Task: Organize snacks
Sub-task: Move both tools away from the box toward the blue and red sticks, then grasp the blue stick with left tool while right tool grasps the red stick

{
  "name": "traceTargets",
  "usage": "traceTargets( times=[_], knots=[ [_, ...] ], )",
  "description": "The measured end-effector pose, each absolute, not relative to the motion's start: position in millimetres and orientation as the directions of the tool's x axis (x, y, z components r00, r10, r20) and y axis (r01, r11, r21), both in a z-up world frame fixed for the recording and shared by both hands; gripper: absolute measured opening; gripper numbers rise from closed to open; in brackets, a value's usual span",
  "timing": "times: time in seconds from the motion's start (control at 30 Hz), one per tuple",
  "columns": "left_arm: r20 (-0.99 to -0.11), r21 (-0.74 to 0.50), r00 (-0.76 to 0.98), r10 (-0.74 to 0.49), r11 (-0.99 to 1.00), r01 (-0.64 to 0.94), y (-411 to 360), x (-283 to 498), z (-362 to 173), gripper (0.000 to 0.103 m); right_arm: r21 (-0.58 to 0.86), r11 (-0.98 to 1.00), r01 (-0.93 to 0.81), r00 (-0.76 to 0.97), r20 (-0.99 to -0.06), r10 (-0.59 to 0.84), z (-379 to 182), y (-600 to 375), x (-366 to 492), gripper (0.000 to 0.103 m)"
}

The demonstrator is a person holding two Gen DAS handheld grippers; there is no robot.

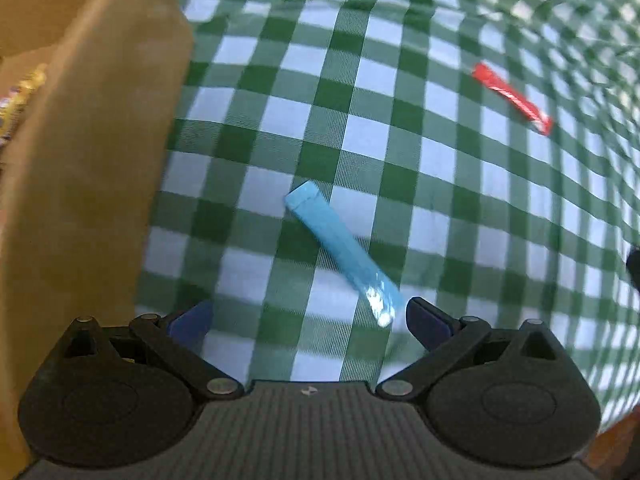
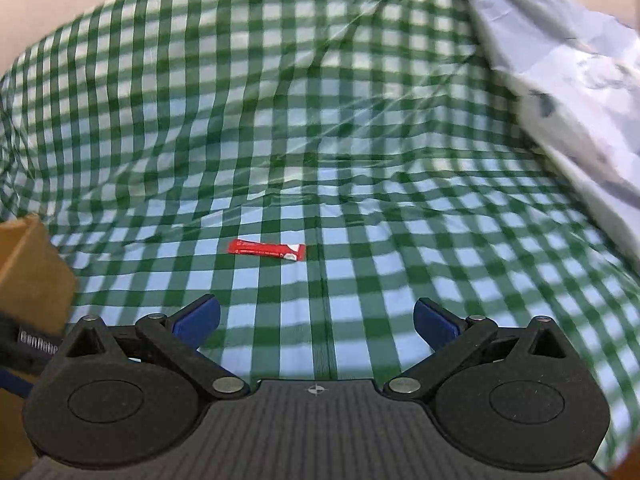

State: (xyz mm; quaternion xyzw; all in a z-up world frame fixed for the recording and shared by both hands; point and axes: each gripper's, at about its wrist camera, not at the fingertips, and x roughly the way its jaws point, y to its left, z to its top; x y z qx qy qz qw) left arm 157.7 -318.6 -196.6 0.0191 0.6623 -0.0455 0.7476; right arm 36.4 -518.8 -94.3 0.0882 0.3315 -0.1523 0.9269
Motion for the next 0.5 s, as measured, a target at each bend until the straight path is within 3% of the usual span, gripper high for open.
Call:
traceTargets(
  times=[0.17,0.3,0.43,0.5],
  knots=[
    [-0.998,0.001,0.066,-0.004,0.998,0.065,-328,183,-234,0.103,-0.003,0.968,0.252,0.732,-0.654,-0.192,-142,-541,114,0.102],
    [-0.994,0.017,0.106,0.008,0.997,0.081,-334,183,-233,0.103,-0.072,0.979,0.192,0.731,-0.655,-0.192,-174,-546,170,0.102],
    [-0.993,0.011,0.119,0.002,0.997,0.077,-333,180,-232,0.103,-0.084,0.987,0.137,0.694,-0.703,-0.156,-208,-547,211,0.102],
    [-0.993,0.017,0.117,0.009,0.997,0.074,-332,177,-231,0.103,-0.041,0.993,0.112,0.738,-0.666,-0.111,-213,-552,214,0.102]
  ],
)
